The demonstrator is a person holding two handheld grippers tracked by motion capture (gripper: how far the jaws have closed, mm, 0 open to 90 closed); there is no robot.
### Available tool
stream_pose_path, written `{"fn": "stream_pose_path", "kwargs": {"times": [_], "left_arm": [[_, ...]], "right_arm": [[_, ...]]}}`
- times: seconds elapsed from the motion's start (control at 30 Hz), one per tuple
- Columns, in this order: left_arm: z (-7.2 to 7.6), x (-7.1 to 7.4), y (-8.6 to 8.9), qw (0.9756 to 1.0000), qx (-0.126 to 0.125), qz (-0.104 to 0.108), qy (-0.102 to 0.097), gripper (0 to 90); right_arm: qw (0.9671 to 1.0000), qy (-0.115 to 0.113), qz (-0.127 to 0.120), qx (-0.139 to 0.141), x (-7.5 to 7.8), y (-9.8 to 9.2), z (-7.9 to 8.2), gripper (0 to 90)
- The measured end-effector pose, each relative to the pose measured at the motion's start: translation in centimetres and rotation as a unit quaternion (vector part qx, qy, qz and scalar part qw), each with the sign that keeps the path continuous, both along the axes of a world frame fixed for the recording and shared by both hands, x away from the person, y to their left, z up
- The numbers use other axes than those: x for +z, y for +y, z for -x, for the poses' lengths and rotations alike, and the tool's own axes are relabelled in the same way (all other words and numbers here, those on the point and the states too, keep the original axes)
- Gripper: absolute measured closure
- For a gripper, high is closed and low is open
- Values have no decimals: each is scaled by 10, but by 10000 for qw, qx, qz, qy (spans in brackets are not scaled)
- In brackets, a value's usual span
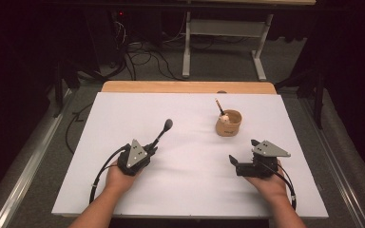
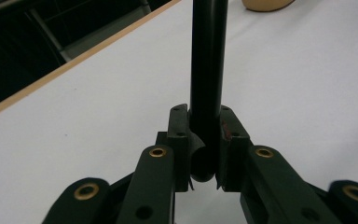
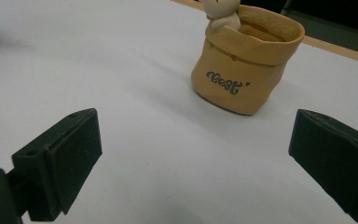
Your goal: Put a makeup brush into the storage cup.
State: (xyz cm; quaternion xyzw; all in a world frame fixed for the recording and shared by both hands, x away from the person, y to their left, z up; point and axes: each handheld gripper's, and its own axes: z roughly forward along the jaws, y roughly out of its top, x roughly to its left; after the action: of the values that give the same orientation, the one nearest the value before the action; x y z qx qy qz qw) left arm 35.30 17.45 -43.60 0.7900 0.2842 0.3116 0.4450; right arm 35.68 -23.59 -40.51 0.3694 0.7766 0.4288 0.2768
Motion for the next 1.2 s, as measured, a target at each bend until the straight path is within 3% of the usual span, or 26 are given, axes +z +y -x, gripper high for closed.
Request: {"fn": "stream_pose_path", "kwargs": {"times": [0.07,0.17,0.3,0.53,0.87,1.2], "left_arm": [[-2,0,2,9997,-15,226,109,786],[-4,-1,4,9992,-98,369,155,786],[-5,-2,7,9972,-125,629,386,786],[-7,-2,14,9933,-112,1038,493,786],[-8,0,17,9875,-164,1435,626,786],[-6,3,14,9840,-308,1630,650,786]], "right_arm": [[10000,18,-54,-13,-1,0,0,39],[10000,42,-53,-23,-2,0,-1,39],[9999,79,-89,-66,-4,0,-1,36],[9999,80,-135,-71,-4,0,-1,31],[9994,70,-345,-21,-3,-2,-1,37],[9981,-81,-581,212,1,6,4,57]]}}
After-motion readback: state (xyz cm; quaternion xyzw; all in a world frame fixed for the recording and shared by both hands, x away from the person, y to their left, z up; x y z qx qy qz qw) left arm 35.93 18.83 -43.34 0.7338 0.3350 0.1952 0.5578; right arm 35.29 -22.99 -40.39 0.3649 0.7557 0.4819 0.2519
